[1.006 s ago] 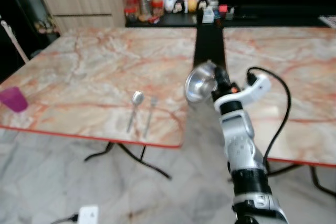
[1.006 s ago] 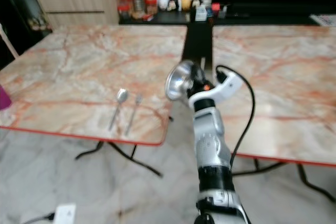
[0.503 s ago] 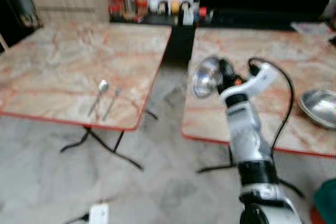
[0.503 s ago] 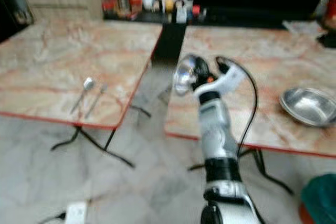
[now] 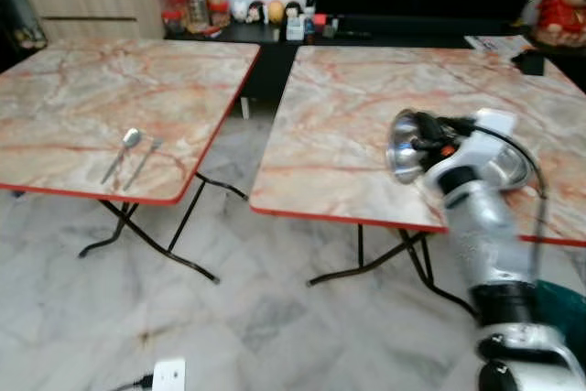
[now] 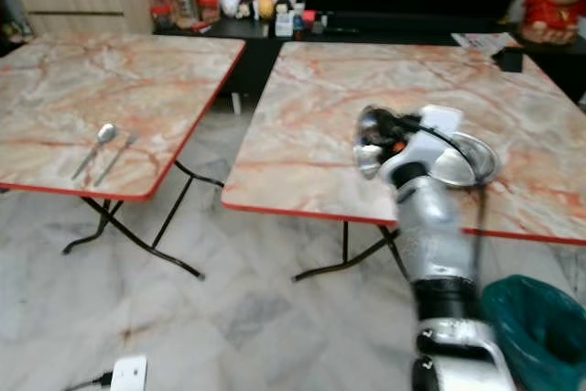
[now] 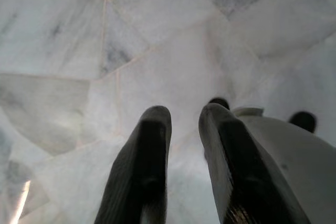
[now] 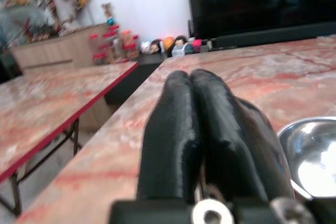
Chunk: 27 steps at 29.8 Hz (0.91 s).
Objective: Setting the table
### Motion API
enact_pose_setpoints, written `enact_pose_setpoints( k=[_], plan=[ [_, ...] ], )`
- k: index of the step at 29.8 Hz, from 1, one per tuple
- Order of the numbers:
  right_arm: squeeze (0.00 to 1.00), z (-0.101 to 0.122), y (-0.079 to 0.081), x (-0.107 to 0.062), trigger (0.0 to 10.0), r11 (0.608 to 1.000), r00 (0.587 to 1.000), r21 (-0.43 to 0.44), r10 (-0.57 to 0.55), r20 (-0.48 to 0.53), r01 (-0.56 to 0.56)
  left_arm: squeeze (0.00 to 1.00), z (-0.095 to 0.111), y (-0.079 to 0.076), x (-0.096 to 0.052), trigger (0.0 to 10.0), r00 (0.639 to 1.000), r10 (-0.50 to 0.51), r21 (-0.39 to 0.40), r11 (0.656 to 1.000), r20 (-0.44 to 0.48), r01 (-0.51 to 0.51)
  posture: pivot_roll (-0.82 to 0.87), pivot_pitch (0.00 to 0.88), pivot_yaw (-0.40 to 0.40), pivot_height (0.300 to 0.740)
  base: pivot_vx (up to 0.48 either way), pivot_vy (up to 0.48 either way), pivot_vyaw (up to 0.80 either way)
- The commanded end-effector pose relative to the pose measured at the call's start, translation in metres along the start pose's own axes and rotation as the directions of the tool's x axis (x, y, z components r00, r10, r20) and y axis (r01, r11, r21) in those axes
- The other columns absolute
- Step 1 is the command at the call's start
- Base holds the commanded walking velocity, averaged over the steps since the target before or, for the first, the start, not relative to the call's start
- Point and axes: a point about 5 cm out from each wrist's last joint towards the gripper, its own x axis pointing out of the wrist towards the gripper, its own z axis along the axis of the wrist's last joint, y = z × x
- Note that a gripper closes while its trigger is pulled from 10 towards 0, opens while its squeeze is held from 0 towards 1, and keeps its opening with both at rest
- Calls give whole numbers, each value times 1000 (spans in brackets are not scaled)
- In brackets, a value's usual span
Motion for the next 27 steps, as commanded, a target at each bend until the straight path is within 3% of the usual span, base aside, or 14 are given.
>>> enact_pose_setpoints(
  k=[1,12,21,24,27],
  plan=[
    [0,6,3,4,10000,999,999,-40,31,7,-30,0,2,-3,0,10000,1000,-10,-11,1000,7,10,-10,28,7,740,0,-281,0],
    [0,-2,19,8,10000,998,999,-42,42,0,-42,0,7,-10,0,10000,998,-38,-54,998,47,41,5,42,7,740,0,-96,0],
    [0,-11,27,8,10000,1000,1000,17,-19,12,19,0,5,-5,0,10000,998,-28,-94,995,51,33,5,40,16,740,0,0,0],
    [0,-14,36,9,10000,1000,1000,21,-12,10,11,0,5,-5,0,10000,998,-28,-94,995,53,33,4,36,19,740,291,0,0],
    [0,-13,35,10,10000,1000,1000,15,-13,18,13,0,6,-6,0,10000,998,-30,-91,995,55,35,6,33,18,740,307,0,0]
  ],
)
